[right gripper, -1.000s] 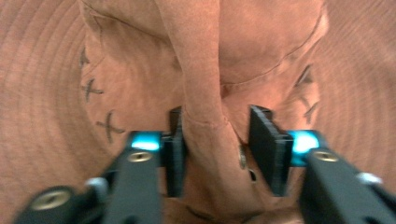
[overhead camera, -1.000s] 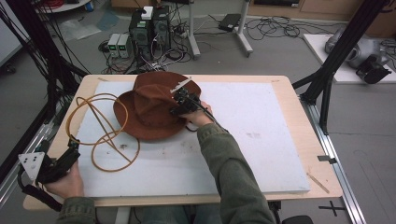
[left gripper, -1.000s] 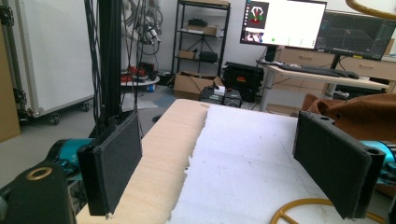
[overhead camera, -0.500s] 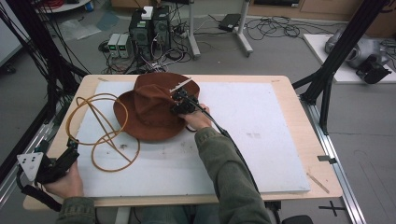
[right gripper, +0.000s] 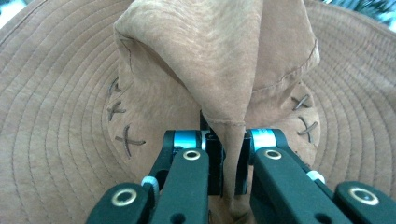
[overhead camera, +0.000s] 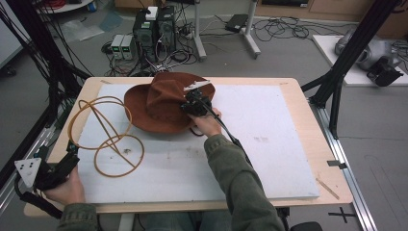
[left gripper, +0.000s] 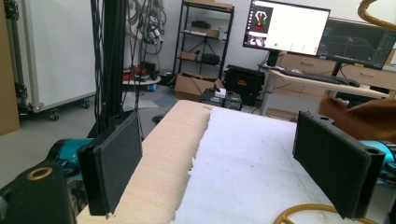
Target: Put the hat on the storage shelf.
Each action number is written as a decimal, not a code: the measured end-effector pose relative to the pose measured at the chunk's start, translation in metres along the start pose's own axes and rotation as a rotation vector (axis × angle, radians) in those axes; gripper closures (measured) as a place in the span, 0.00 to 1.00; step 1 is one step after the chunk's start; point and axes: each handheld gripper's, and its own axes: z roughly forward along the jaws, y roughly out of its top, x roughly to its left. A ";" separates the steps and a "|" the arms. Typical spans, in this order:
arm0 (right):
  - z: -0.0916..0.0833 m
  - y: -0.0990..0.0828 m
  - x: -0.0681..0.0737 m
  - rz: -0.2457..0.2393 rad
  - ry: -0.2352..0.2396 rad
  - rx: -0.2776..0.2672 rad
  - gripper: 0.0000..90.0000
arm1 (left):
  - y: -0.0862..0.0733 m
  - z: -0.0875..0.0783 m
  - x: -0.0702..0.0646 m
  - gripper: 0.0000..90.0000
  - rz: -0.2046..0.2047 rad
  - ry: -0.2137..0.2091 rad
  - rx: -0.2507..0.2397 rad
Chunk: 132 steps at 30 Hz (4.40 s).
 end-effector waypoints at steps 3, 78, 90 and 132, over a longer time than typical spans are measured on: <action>-0.015 0.003 -0.005 0.014 -0.010 -0.068 0.99 | 0.000 0.000 -0.001 0.18 0.003 -0.002 0.001; -0.139 0.111 0.152 -0.149 0.342 -0.488 0.98 | 0.002 -0.003 -0.005 0.18 0.034 -0.014 -0.027; -0.115 0.107 0.170 -0.152 0.406 -0.336 0.98 | 0.002 -0.003 -0.004 0.19 0.034 -0.017 -0.030; -0.114 0.080 0.152 -0.129 0.394 -0.353 0.14 | 0.002 -0.004 -0.006 0.19 0.049 -0.018 -0.029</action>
